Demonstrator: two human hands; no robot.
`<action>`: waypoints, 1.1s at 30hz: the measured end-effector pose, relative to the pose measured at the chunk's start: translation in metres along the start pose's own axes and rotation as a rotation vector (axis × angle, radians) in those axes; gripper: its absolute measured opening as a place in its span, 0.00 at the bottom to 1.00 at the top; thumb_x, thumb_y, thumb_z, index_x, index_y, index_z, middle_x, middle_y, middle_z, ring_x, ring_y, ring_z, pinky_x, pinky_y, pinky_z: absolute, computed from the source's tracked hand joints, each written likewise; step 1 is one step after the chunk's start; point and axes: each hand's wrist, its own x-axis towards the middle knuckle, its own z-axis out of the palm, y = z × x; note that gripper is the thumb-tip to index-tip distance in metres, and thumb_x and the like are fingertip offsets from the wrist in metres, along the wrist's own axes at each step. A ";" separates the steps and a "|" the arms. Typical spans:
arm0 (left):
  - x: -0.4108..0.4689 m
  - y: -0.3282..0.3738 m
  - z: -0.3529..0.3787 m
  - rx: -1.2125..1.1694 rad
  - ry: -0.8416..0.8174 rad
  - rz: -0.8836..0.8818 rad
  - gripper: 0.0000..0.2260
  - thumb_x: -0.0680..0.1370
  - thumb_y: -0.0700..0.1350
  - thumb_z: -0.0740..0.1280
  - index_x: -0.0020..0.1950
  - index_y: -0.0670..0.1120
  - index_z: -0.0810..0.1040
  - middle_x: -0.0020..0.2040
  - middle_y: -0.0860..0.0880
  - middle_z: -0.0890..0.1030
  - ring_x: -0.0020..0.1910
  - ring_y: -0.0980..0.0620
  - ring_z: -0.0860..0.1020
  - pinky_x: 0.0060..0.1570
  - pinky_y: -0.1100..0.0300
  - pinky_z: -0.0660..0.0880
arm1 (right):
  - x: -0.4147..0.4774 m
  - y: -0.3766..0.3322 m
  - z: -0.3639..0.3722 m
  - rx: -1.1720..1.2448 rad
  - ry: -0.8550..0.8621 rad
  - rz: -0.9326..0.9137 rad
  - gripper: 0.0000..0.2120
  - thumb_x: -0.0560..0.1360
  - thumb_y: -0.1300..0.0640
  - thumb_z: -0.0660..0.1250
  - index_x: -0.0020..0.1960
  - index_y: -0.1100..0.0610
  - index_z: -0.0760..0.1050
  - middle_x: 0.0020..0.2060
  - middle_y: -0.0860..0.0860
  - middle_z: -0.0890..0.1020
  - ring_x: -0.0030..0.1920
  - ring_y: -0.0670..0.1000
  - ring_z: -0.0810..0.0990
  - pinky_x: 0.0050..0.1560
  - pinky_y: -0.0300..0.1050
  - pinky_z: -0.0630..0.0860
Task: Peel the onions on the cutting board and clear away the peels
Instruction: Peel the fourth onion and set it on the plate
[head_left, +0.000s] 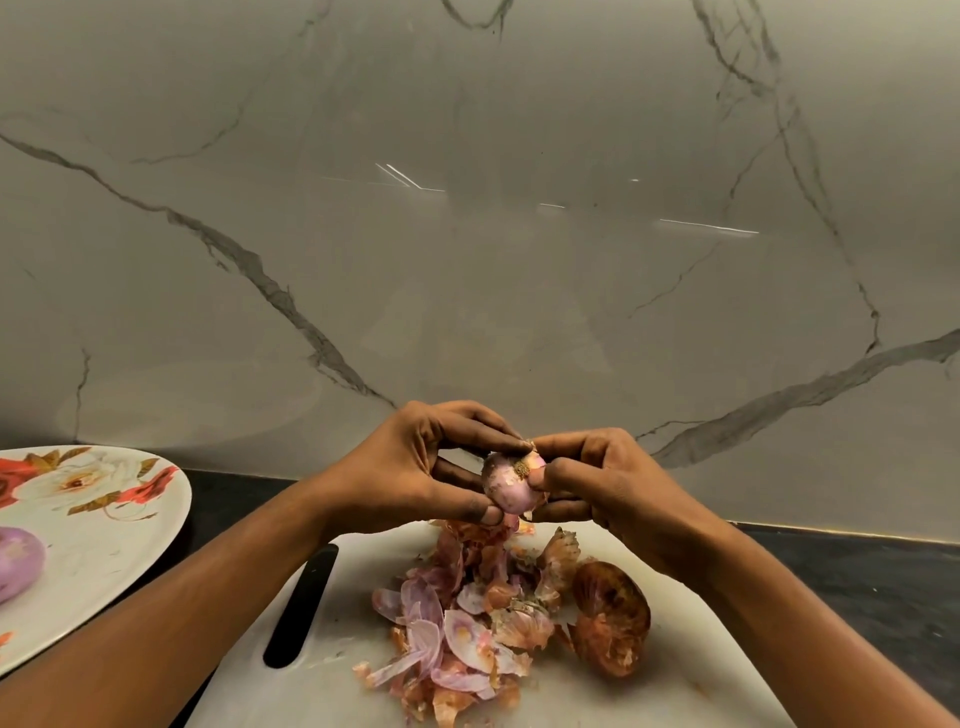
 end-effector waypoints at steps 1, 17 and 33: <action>0.000 0.000 0.000 0.007 -0.006 0.001 0.24 0.71 0.29 0.79 0.65 0.42 0.85 0.64 0.44 0.79 0.62 0.42 0.83 0.56 0.45 0.84 | 0.000 0.000 0.000 0.000 -0.001 0.005 0.13 0.82 0.68 0.65 0.62 0.61 0.84 0.54 0.61 0.88 0.56 0.63 0.87 0.59 0.52 0.85; -0.001 0.002 0.007 0.137 0.066 0.029 0.24 0.70 0.39 0.83 0.65 0.48 0.85 0.62 0.52 0.81 0.64 0.48 0.81 0.55 0.52 0.84 | 0.002 0.003 0.007 0.051 0.042 0.019 0.13 0.80 0.69 0.69 0.63 0.61 0.83 0.53 0.61 0.88 0.55 0.61 0.88 0.59 0.52 0.85; 0.000 0.002 0.000 0.144 0.075 0.031 0.23 0.71 0.36 0.82 0.65 0.43 0.84 0.58 0.48 0.87 0.59 0.46 0.85 0.57 0.47 0.84 | -0.003 -0.007 0.002 -0.039 0.037 0.045 0.12 0.79 0.65 0.73 0.61 0.59 0.83 0.50 0.58 0.89 0.50 0.60 0.89 0.50 0.46 0.87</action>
